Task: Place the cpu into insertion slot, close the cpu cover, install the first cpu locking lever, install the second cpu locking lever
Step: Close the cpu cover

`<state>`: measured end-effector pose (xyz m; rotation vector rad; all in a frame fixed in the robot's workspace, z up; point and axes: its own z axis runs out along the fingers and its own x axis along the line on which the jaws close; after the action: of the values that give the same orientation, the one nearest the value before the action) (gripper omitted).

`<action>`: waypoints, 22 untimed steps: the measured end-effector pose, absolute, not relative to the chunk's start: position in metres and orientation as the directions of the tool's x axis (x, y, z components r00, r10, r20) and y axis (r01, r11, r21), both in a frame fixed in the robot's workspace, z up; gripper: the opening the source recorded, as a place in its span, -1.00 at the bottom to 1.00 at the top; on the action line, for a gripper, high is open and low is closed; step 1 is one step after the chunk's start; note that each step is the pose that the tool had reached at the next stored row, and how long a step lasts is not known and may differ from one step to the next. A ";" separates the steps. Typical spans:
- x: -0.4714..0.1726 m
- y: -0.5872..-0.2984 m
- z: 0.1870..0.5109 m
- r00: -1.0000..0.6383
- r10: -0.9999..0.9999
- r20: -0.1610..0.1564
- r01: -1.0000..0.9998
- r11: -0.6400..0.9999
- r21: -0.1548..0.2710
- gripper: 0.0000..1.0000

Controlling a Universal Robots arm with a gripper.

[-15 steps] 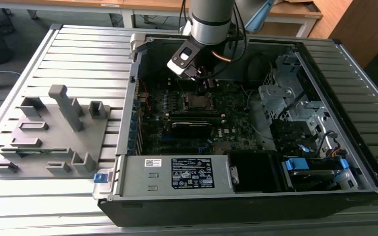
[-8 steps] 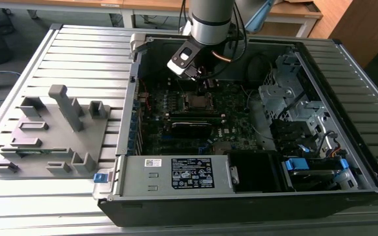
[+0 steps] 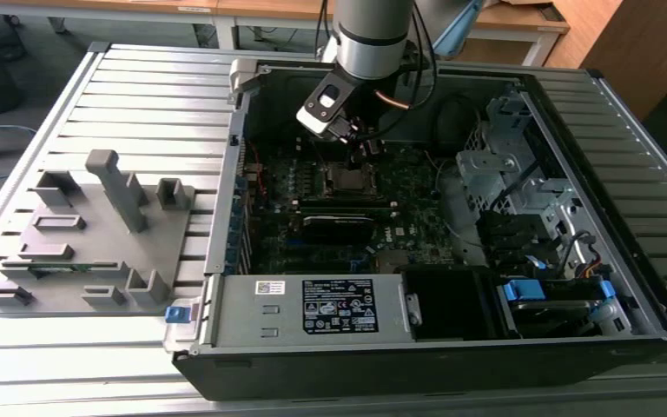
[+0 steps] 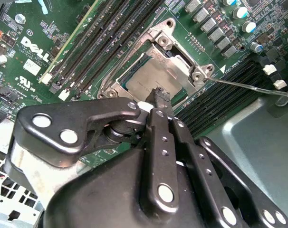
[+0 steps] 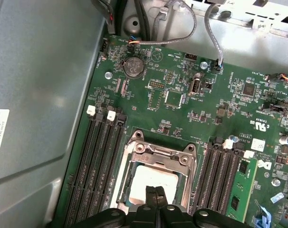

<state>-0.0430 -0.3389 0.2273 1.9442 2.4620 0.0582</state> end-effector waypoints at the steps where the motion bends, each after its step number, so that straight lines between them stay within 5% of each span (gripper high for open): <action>1: -0.043 -0.339 0.227 -0.232 0.972 0.020 0.972 0.231 0.032 -0.79; 22: -0.043 -0.339 0.227 -0.250 0.968 0.020 0.968 0.249 0.032 -0.79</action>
<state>-0.0430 -0.3389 0.2273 1.9223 2.4796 0.0583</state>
